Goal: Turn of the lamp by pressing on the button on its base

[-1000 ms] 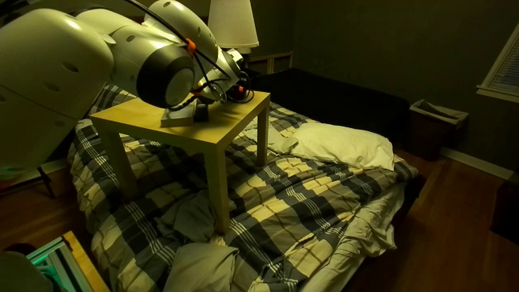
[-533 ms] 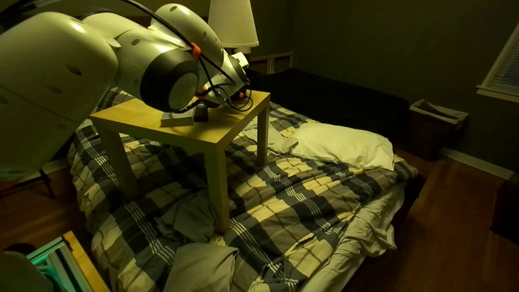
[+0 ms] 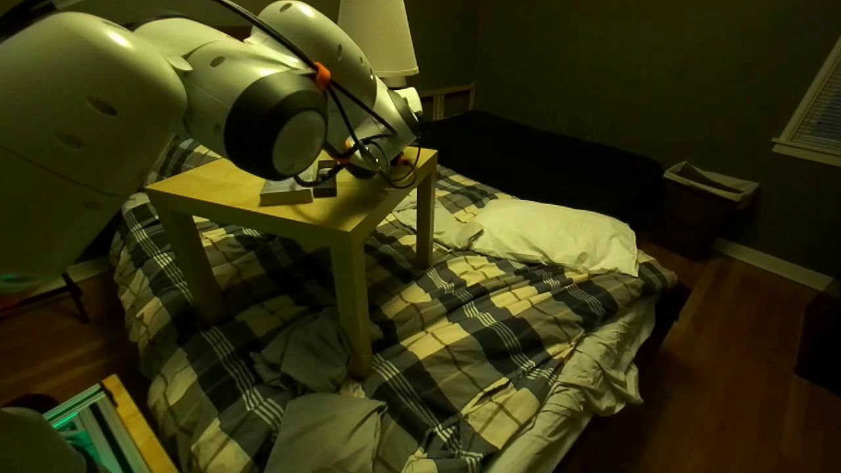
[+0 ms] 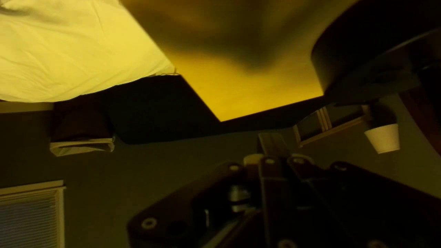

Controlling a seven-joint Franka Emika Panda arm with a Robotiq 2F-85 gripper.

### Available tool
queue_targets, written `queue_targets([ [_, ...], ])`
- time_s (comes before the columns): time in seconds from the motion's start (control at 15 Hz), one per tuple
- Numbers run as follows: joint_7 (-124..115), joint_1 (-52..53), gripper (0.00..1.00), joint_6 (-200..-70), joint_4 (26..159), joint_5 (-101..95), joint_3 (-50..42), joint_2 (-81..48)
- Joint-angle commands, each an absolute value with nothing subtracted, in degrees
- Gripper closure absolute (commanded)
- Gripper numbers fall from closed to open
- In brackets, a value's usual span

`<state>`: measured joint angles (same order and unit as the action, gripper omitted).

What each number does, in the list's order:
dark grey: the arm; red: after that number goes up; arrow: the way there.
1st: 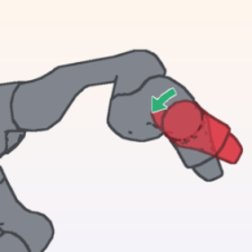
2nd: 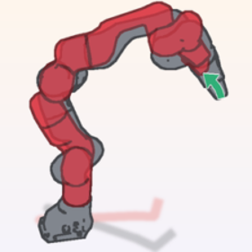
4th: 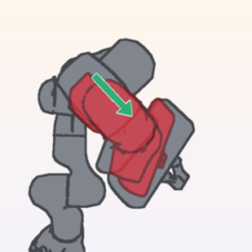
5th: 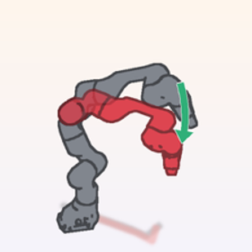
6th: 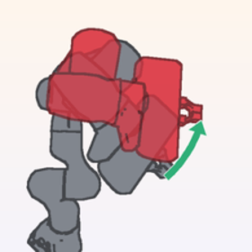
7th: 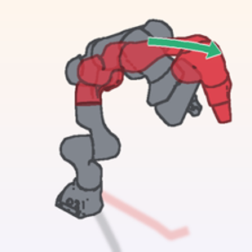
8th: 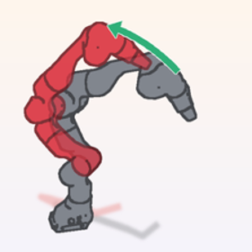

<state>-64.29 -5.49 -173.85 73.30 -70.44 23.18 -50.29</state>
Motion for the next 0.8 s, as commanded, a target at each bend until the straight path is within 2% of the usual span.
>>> queue_targets([
  [0.0,-67.9,-4.5,1.00,-166.9,79.2,-69.9,22.3,-43.1],
  [0.07,-65.8,-5.1,0.74,-163.6,81.7,-68.7,23.7,-41.1],
  [0.13,-63.5,-6.0,0.73,-160.9,84.1,-66.9,25.6,-39.4],
  [0.2,-57.9,-2.7,0.68,-160.6,87.5,-58.2,20.9,-36.0],
  [0.27,-54.3,-3.0,0.60,-159.5,89.4,-54.9,21.9,-34.7],
  [0.33,-51.2,-7.9,0.53,-156.4,91.3,-55.7,29.2,-34.5],
  [0.4,-47.4,-8.7,0.44,-155.8,93.1,-52.9,30.3,-33.4],
  [0.47,-42.3,-4.6,0.37,-157.9,95.6,-45.5,24.5,-30.4],
  [0.73,-26.0,0.4,0.07,-157.1,101.6,-30.7,18.5,-22.7],
])
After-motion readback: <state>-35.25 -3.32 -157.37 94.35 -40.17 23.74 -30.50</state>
